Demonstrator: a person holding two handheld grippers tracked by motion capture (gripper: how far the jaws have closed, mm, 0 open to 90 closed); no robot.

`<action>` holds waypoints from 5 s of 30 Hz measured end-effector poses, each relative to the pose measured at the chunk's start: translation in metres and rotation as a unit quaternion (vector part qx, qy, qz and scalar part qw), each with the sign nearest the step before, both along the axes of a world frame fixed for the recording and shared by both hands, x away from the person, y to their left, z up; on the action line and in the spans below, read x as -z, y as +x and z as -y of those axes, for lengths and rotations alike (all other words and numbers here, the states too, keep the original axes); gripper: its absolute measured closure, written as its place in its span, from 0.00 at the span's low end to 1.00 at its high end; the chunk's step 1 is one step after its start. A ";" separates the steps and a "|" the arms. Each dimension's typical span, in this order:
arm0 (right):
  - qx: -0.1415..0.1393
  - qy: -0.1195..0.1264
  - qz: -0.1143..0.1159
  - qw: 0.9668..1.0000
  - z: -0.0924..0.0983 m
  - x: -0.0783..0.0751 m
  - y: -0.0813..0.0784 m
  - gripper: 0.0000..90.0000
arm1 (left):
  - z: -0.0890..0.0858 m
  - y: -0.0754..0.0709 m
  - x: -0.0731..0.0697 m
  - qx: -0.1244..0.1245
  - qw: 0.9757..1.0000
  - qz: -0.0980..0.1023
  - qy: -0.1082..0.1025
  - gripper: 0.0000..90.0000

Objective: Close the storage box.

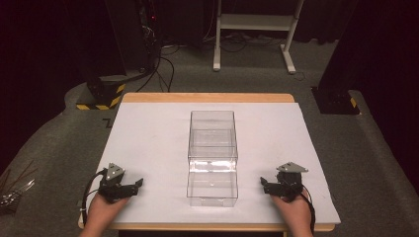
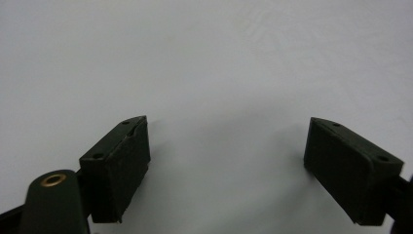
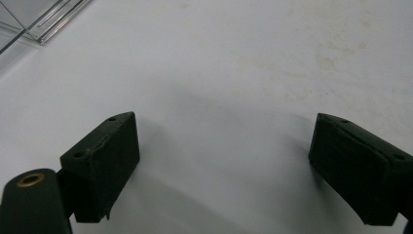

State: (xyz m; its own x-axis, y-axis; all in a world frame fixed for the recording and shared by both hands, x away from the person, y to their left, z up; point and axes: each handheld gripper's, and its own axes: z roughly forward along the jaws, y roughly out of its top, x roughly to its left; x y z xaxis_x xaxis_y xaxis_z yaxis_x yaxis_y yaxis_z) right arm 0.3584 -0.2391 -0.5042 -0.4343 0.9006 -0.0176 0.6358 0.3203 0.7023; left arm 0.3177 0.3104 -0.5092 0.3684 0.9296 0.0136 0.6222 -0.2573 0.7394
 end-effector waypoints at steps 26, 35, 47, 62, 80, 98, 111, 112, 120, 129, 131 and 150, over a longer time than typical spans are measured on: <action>-0.001 0.002 0.000 1.000 0.000 0.000 0.000 0.12 | 0.001 0.000 0.000 -0.001 1.000 -0.002 -0.004 0.19; -0.001 0.002 0.000 1.000 0.000 0.000 0.000 0.12 | 0.001 0.000 0.000 0.000 1.000 -0.002 -0.003 0.18; -0.002 0.009 0.003 1.000 0.002 -0.001 -0.001 0.14 | 0.001 0.000 0.000 0.000 1.000 -0.002 -0.002 0.17; -0.014 0.007 0.014 1.000 -0.001 -0.007 -0.007 0.15 | 0.001 0.000 0.000 0.001 1.000 -0.002 -0.002 0.17; -0.039 0.020 0.034 0.998 -0.009 -0.017 -0.014 0.15 | 0.001 0.000 0.000 0.000 1.000 -0.002 -0.003 0.18; -0.057 0.035 0.046 0.997 -0.017 -0.025 -0.023 0.15 | 0.001 0.000 0.000 0.000 1.000 -0.002 -0.002 0.17; -0.073 0.055 0.058 0.994 -0.023 -0.033 -0.031 0.15 | 0.001 0.000 0.000 0.000 1.000 -0.002 -0.003 0.17; -0.074 0.058 0.058 0.994 -0.024 -0.034 -0.032 0.15 | 0.001 0.000 0.000 0.000 1.000 -0.002 -0.003 0.18; -0.078 0.065 0.067 0.993 -0.027 -0.039 -0.037 0.16 | 0.001 0.000 0.000 0.001 1.000 -0.002 -0.001 0.18; -0.086 0.079 0.080 0.990 -0.029 -0.043 -0.042 0.16 | 0.001 0.000 0.000 0.000 1.000 -0.002 -0.003 0.18; -0.088 0.083 0.082 0.989 -0.029 -0.045 -0.043 0.16 | 0.001 0.000 0.000 0.000 1.000 -0.002 -0.003 0.18; -0.101 0.116 0.099 0.983 -0.033 -0.058 -0.058 0.16 | 0.001 0.000 0.000 0.001 1.000 -0.002 -0.001 0.18</action>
